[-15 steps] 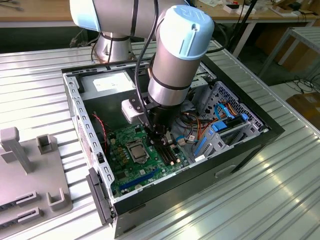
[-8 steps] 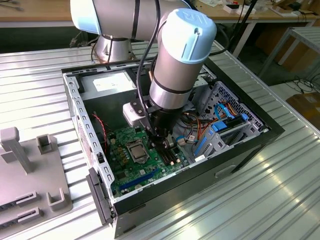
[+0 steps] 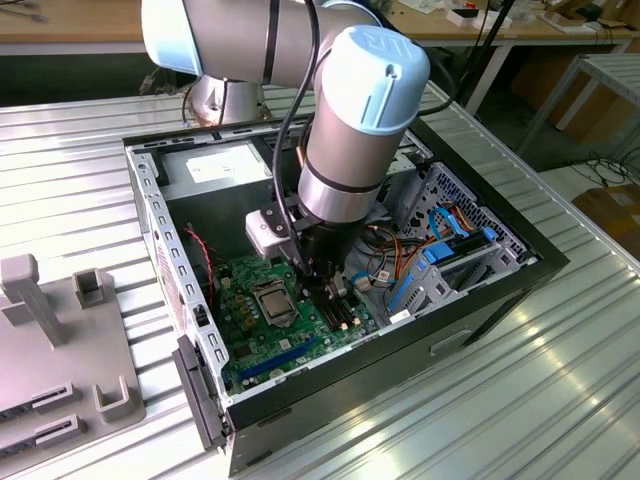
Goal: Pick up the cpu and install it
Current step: 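Install the first cpu locking lever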
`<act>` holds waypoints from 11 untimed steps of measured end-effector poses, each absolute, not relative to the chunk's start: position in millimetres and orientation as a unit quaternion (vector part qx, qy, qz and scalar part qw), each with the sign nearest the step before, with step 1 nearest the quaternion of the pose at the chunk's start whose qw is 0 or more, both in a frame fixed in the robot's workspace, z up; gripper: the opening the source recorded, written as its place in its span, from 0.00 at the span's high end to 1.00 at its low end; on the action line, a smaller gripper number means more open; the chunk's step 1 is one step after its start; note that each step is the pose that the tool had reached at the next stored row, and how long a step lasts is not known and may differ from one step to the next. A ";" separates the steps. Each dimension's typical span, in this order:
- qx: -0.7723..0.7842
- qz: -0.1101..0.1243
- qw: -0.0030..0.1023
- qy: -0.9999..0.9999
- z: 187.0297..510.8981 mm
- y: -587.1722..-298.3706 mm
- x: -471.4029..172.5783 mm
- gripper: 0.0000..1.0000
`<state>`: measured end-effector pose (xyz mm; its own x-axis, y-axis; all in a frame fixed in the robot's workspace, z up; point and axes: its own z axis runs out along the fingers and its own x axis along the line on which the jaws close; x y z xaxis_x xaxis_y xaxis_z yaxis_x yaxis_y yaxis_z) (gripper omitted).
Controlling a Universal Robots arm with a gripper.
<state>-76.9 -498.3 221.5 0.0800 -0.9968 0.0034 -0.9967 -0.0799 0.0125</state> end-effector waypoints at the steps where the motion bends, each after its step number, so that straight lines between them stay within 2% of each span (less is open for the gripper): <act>1: 0.735 -0.003 0.006 -0.678 221.2 -498.6 -76.9 0.89; 11: 0.735 -0.003 0.006 -0.678 218.7 -504.3 -76.9 0.89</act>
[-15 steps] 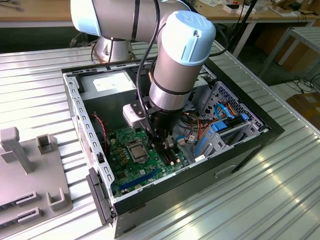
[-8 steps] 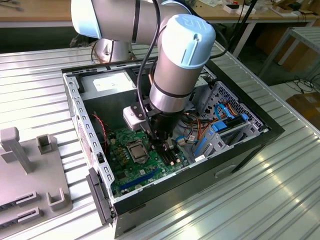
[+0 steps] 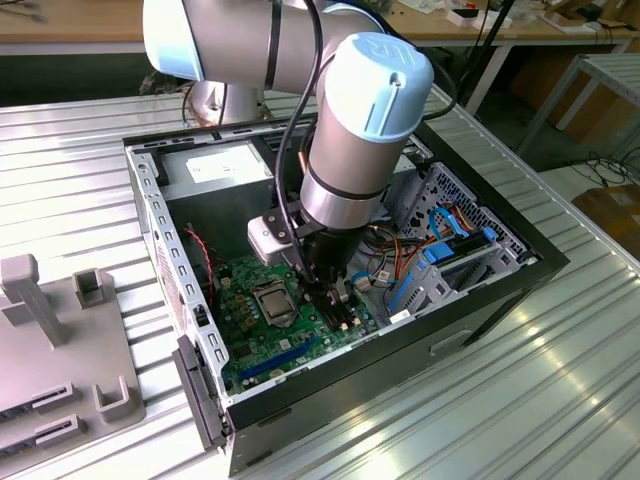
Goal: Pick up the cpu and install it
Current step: 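Install the first cpu locking lever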
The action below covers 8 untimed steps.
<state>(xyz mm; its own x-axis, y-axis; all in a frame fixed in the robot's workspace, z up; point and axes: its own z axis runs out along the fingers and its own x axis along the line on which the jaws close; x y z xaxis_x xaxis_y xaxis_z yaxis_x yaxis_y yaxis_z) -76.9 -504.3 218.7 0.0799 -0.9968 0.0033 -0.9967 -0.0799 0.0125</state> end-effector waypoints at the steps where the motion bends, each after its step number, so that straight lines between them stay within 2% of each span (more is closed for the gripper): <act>1: 0.735 -0.003 0.006 -0.678 218.1 -504.3 -76.9 0.89; 8: 0.735 -0.003 0.006 -0.678 214.6 -504.9 -76.5 0.89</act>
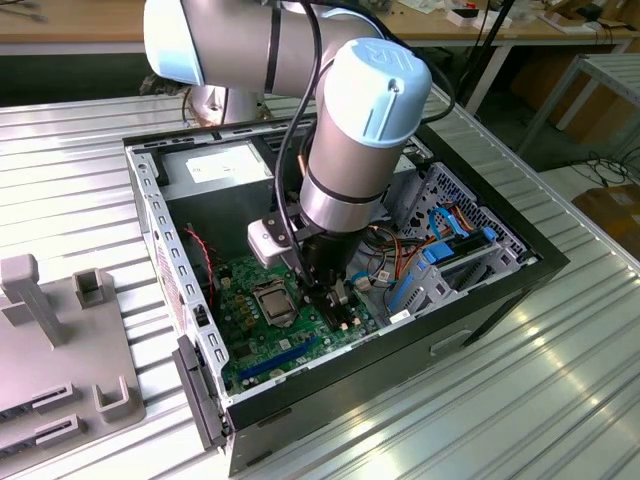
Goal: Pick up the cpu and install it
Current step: 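Install the first cpu locking lever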
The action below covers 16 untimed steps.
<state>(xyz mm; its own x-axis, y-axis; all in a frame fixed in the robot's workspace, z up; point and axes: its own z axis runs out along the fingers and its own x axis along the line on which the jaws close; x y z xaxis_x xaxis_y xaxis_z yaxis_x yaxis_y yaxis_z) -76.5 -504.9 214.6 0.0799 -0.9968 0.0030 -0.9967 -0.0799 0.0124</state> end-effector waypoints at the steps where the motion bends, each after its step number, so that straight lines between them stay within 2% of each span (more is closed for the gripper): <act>1: 0.735 -0.003 0.006 -0.678 213.6 -505.8 -76.0 0.89; 16: 0.735 -0.003 0.006 -0.678 205.7 -509.3 -70.9 0.89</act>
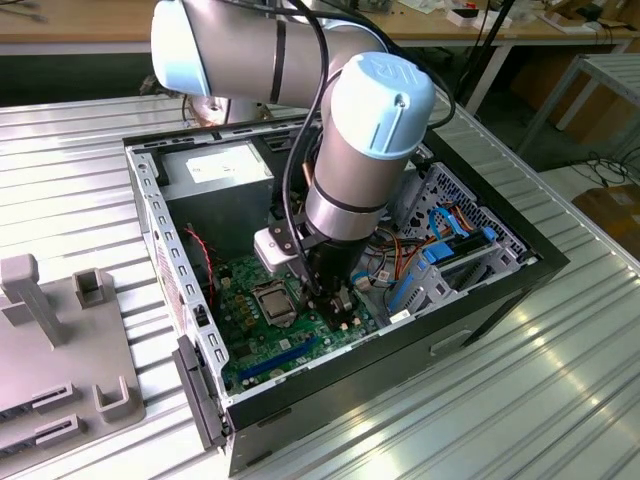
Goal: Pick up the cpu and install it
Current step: 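Install the first cpu locking lever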
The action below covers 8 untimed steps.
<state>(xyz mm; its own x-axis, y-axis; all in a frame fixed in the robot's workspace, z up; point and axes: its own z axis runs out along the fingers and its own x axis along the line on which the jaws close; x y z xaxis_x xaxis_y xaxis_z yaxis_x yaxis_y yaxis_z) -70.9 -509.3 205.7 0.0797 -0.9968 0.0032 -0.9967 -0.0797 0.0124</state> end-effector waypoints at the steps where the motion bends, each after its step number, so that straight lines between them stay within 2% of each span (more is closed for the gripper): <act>1: 0.735 -0.003 0.006 -0.678 205.2 -509.4 -70.8 0.89; 8: 0.735 -0.003 0.006 -0.678 201.3 -509.5 -69.6 0.89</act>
<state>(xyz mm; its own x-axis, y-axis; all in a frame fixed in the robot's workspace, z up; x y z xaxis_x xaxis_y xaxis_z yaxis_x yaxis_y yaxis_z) -69.6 -509.5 201.3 0.0800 -0.9968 0.0035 -0.9967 -0.0800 0.0126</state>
